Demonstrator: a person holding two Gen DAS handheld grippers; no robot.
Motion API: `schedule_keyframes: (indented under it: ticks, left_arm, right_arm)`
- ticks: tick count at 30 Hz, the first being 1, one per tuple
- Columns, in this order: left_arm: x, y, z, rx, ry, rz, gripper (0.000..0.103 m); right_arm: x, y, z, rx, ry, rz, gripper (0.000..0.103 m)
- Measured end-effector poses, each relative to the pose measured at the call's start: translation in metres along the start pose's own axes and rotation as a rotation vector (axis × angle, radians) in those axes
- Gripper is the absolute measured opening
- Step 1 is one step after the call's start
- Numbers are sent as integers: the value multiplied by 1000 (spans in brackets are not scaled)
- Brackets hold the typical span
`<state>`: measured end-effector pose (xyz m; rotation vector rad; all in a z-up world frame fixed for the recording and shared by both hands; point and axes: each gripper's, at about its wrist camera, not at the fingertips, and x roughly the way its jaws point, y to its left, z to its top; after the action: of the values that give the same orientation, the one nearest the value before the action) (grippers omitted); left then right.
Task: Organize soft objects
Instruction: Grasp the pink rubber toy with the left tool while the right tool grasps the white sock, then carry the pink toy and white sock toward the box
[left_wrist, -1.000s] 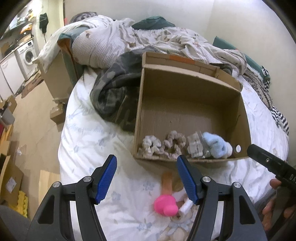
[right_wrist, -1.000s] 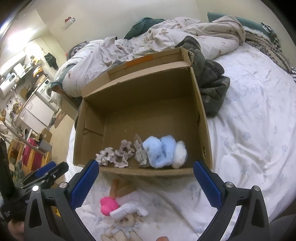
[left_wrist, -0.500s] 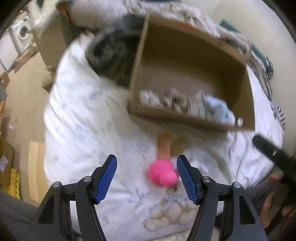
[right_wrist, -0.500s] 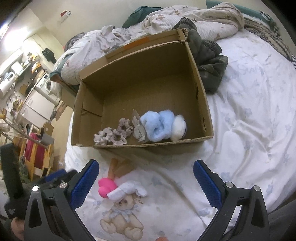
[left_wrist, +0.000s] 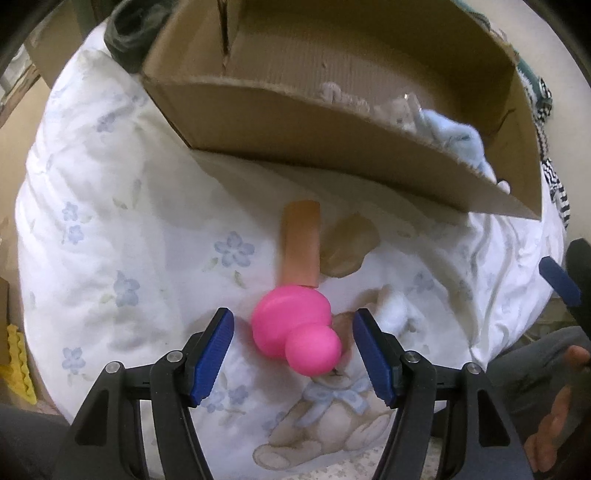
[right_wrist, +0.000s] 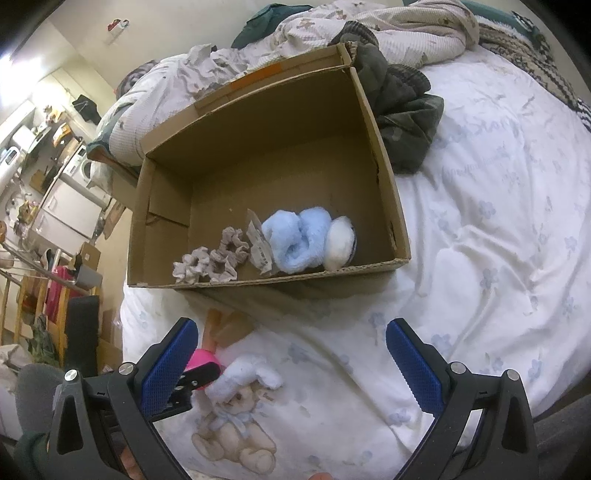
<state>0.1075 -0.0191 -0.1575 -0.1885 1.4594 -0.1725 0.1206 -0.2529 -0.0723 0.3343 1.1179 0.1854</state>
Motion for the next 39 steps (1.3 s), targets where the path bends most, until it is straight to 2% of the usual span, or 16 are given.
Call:
schedule_keyframes:
  ticks: [1,2,8,13,16,23,24,26,30,32,33,34,35,39]
  left_arm:
    - [2,0,0,0,7,0,46]
    - [3,0,0,1,16,3,42]
    - [-11,0,-5,6,11,17,42]
    - [-41,11,-9,-9,-63,51,42]
    - [-54,16,-8,-25,-113,91,42]
    - [-68,35,0,-75,-151,106,42]
    - [-68,36,1,-82,-148,103,42]
    - [-66,36,0,-93,-143,98,42]
    - [-63,33,0,-88,-140,101,42]
    - [-61,29,0,-79,-144,108,42]
    - [-61,28,0,-75,-146,112,42]
    - [-60,27,0,-75,-147,113,42]
    - [-60,27,0,-75,-149,113,42]
    - [-60,28,-1,-81,-154,112,42]
  right_arm:
    - [2,1,0,-1,4,-1,103]
    - [3,1,0,-3,9,-1,103]
    - [18,9,-2,-23,70,44,103]
    - [45,17,-13,-40,226,110,103]
    - [62,29,-21,-86,291,91,103]
    - [96,58,-40,-212,365,28,103]
    - [100,62,-43,-230,372,24,101]
    - [104,67,-46,-258,388,14,87]
    - [106,74,-53,-313,390,-18,75]
    - [106,73,-55,-329,389,-26,55]
    - [106,73,-56,-336,388,-34,50]
    - [105,73,-57,-343,382,-42,39]
    - [103,73,-57,-348,378,-44,33]
    - [90,70,-53,-350,350,-9,24]
